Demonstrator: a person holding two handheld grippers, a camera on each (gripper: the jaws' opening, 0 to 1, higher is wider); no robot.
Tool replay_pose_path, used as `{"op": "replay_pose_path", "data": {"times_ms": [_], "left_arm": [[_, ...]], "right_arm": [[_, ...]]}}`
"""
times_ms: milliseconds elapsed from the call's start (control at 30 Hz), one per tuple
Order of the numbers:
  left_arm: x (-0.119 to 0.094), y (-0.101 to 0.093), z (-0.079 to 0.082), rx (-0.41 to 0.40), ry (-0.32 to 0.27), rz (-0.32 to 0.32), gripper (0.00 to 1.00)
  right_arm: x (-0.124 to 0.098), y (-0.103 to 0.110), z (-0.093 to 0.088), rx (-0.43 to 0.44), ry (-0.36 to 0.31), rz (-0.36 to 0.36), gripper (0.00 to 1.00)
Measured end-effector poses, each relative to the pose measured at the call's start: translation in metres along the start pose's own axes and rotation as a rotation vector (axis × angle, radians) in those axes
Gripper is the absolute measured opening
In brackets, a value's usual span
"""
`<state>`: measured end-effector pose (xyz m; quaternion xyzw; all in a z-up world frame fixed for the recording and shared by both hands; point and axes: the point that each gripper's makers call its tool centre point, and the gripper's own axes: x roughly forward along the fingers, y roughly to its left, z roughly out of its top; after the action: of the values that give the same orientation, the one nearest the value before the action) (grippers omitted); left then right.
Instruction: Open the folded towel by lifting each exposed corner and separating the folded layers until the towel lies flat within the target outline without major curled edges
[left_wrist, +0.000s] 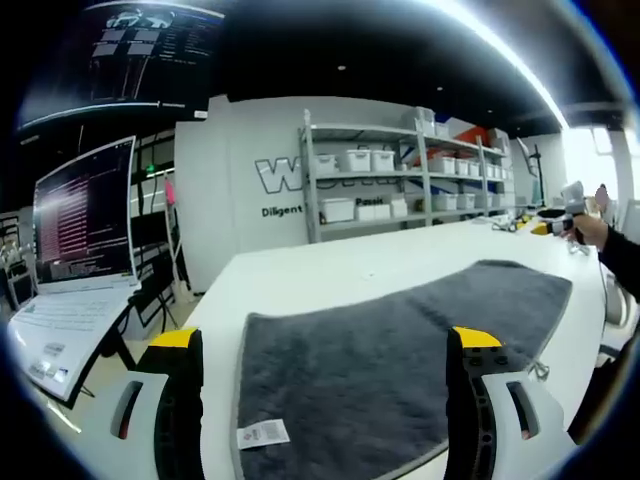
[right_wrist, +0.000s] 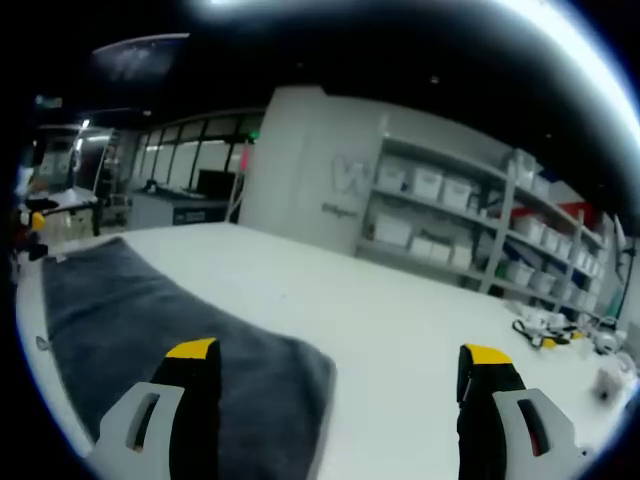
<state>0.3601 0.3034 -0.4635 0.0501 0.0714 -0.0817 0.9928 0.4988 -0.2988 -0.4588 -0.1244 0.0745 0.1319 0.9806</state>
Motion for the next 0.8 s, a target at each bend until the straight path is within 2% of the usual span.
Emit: {"op": "replay_pose_path", "data": {"times_ms": [167,500,800], "left_arm": [[-0.006,-0.013,0.004,0.0,-0.024,-0.018,1.0],[-0.023,-0.033,0.008,0.001,-0.046,-0.046,1.0],[-0.034,-0.054,-0.002,0.002,-0.051,-0.09,1.0]], "right_arm": [[-0.026,0.011,0.005,-0.001,-0.033,-0.002,1.0],[-0.061,0.023,0.005,0.006,-0.061,0.001,1.0],[-0.089,0.047,0.0,0.008,-0.078,0.002,1.0]]}}
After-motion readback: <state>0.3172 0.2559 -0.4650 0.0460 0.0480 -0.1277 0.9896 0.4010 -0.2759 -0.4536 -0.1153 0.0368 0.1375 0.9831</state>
